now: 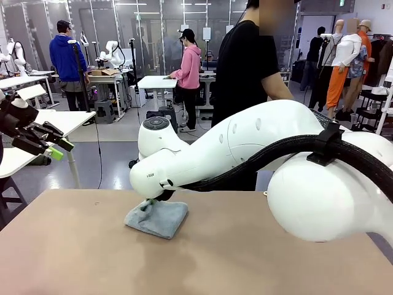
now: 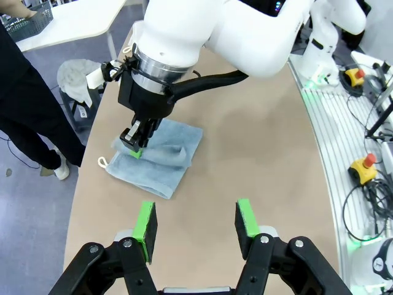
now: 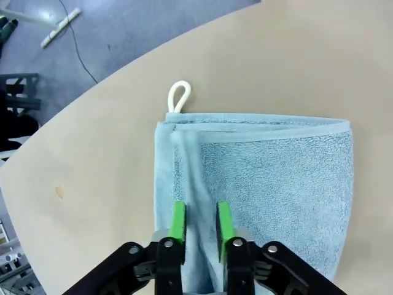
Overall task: Fold the towels and place them in the basket.
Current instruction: When a person lays out a Towel with hook on the table, fold it in half twice.
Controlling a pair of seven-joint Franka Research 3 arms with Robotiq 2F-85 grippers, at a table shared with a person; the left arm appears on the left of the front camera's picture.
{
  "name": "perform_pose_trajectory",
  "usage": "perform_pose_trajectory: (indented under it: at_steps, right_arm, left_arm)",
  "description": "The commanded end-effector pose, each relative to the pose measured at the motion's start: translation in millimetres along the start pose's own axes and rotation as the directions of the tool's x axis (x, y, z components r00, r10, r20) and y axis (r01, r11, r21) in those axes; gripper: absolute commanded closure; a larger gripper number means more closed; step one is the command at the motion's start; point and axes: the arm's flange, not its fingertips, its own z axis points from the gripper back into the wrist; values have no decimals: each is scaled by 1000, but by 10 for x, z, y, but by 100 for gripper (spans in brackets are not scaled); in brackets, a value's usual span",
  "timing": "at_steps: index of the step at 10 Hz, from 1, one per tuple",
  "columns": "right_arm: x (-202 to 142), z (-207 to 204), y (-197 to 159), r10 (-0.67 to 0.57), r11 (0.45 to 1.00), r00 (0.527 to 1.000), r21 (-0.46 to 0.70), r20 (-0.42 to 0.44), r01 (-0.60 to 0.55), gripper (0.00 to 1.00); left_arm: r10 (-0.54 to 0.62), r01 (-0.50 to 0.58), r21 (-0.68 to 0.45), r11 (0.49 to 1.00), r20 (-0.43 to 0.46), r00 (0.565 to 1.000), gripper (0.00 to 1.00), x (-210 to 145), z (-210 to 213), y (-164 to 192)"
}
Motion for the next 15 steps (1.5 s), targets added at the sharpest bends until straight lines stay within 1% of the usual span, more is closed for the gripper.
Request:
perform_pose_trajectory:
  at_steps: [1,2,3,4,6,7,9,11,12,14,15]
  right_arm:
    - [-13,85,32,-46,998,999,49,13,45,73]
    - [-5,143,16,-36,998,999,60,17,35,34]
    - [0,219,-25,-11,998,1000,60,18,10,53]
    - [-2,338,-149,56,998,998,28,7,-56,14]
    - [96,641,-638,195,980,980,-19,-23,-196,14]
    - [169,727,-846,226,974,974,-27,-17,-227,14]
    - [245,851,-1139,256,966,963,-13,-83,-258,14]
    - [222,910,-1258,203,979,972,-10,-115,-206,14]
    - [211,923,-1290,173,985,977,10,-126,-174,14]
    - [162,897,-1328,169,986,977,21,-130,-168,14]
    - [174,860,-1326,186,982,976,-2,-109,-187,14]
  left_arm:
    - [13,-13,8,1000,-17,1000,34,21,10,-17]
    - [13,-13,8,1000,-17,1000,34,21,10,-17]
    - [13,-13,8,1000,-17,1000,34,21,10,-17]
    - [13,-13,8,1000,-17,1000,34,21,10,-17]
    - [13,-13,8,1000,-17,1000,34,21,10,-17]
    - [13,-13,8,1000,-17,1000,34,21,10,-17]
    - [13,-13,8,1000,-17,1000,34,21,10,-17]
    - [13,-13,8,1000,-17,1000,34,21,10,-17]
    - [13,-13,8,1000,-17,1000,34,21,10,-17]
    - [13,-13,8,1000,-17,1000,34,21,10,-17]
    - [13,-13,8,1000,-17,1000,34,21,10,-17]
